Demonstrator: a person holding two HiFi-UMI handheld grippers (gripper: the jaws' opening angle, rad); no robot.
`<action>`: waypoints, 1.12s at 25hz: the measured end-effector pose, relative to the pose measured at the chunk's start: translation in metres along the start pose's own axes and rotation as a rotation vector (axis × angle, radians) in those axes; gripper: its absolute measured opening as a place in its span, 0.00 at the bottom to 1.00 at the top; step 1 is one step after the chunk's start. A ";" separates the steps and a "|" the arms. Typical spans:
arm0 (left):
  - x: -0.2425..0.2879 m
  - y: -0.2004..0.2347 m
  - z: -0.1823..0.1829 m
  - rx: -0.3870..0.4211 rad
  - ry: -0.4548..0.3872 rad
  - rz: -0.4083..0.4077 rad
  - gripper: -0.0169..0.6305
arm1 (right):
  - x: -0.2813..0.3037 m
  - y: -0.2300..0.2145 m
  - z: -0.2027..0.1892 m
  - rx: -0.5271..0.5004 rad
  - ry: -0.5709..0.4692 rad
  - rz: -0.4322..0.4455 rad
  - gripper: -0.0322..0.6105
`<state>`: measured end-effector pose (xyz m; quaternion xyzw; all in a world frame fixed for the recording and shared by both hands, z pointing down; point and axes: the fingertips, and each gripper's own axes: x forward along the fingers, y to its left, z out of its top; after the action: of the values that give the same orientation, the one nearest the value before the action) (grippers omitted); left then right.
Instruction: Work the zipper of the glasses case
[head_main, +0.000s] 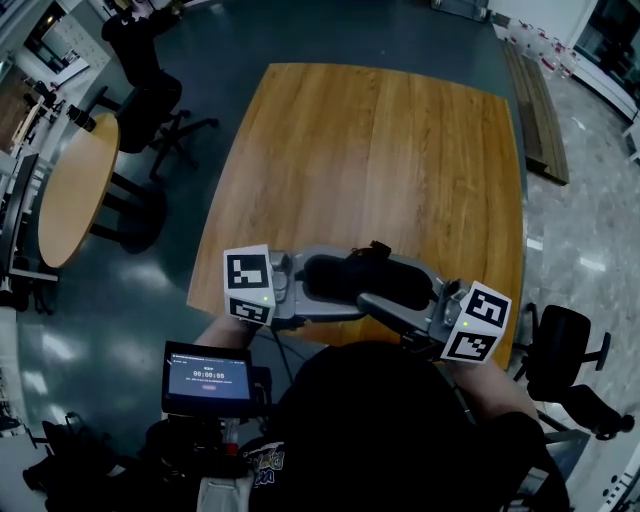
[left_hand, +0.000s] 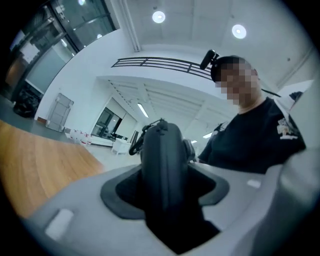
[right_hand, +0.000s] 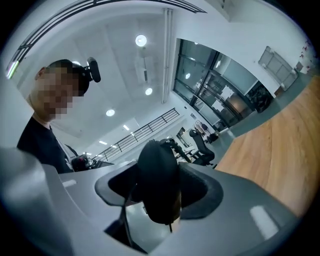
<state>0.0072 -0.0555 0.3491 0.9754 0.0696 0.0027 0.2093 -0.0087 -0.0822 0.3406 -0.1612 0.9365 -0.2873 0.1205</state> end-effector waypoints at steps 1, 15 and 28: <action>0.000 -0.002 -0.001 -0.018 -0.003 -0.029 0.42 | -0.004 0.002 -0.002 -0.001 0.016 0.027 0.45; 0.000 -0.067 0.004 -0.073 0.293 -0.396 0.42 | -0.024 0.064 0.053 -0.301 0.557 0.673 0.27; -0.011 -0.128 0.037 -0.293 0.121 -0.785 0.42 | -0.001 0.111 0.049 -0.078 0.536 1.070 0.22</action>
<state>-0.0196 0.0437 0.2627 0.8329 0.4467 -0.0102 0.3266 -0.0184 -0.0198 0.2376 0.4066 0.8951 -0.1829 0.0023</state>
